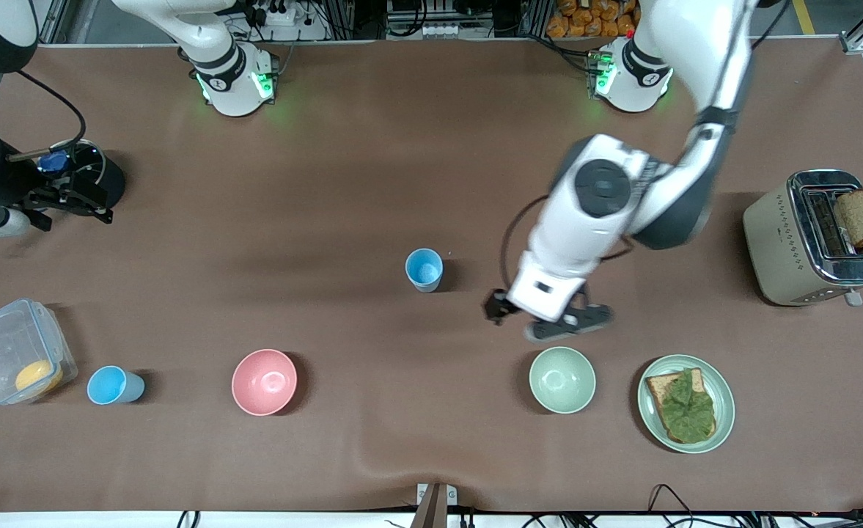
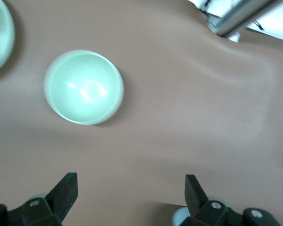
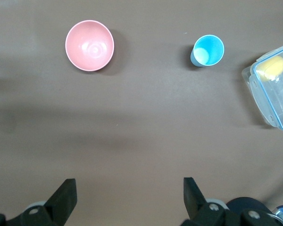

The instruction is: Stack blue cups with both arms

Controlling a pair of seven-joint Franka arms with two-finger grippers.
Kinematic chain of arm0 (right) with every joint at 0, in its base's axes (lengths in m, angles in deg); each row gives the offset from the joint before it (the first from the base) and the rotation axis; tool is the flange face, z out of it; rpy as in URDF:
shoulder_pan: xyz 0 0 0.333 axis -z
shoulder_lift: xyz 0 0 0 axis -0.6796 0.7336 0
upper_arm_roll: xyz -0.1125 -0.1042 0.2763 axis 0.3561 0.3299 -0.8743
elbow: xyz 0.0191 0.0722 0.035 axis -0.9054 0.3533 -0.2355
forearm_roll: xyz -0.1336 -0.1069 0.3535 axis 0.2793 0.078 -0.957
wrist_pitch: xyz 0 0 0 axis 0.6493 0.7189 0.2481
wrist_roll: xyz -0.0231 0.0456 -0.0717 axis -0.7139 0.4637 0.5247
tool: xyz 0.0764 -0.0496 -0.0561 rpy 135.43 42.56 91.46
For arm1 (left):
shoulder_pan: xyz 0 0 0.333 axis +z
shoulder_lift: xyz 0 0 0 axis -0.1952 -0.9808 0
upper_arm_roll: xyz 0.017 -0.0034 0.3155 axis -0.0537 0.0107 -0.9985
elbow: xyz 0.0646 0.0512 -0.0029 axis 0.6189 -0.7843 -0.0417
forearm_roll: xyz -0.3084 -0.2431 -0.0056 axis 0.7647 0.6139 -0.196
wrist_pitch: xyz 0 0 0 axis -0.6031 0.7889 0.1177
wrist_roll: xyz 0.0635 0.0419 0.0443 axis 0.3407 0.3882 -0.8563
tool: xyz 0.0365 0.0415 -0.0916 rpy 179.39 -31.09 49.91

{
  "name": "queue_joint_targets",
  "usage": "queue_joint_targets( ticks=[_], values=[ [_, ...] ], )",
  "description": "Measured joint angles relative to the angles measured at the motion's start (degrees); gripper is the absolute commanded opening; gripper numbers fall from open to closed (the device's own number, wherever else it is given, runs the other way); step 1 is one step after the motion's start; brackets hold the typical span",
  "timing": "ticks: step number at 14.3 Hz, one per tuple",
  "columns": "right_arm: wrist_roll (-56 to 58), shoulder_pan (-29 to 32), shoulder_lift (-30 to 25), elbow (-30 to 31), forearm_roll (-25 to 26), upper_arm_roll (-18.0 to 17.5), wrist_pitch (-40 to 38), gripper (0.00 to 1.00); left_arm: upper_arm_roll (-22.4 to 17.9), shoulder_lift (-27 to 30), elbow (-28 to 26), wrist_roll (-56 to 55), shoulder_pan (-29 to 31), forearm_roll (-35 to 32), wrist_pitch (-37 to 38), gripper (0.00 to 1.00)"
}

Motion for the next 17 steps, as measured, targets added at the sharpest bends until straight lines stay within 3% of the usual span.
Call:
queue_joint_targets(
  ticks=[6,9,13,17],
  values=[
    [0.0,0.01,0.0,-0.01,0.0,0.03,-0.2,1.0,0.09,8.68,-0.25,16.45,11.84,0.0,15.92,1.0],
    [0.0,0.03,0.0,-0.01,0.0,0.06,-0.23,1.0,0.16,13.54,-3.46,24.75,15.19,0.0,21.19,1.0],
    [0.0,0.04,0.0,-0.02,0.0,0.09,-0.24,1.0,-0.55,21.86,-10.01,29.02,16.75,0.0,24.91,1.0],
    [0.0,0.04,0.0,-0.02,0.0,0.1,-0.25,1.0,-2.18,26.08,-11.56,35.43,17.19,1.13,29.17,1.0]
  ],
)
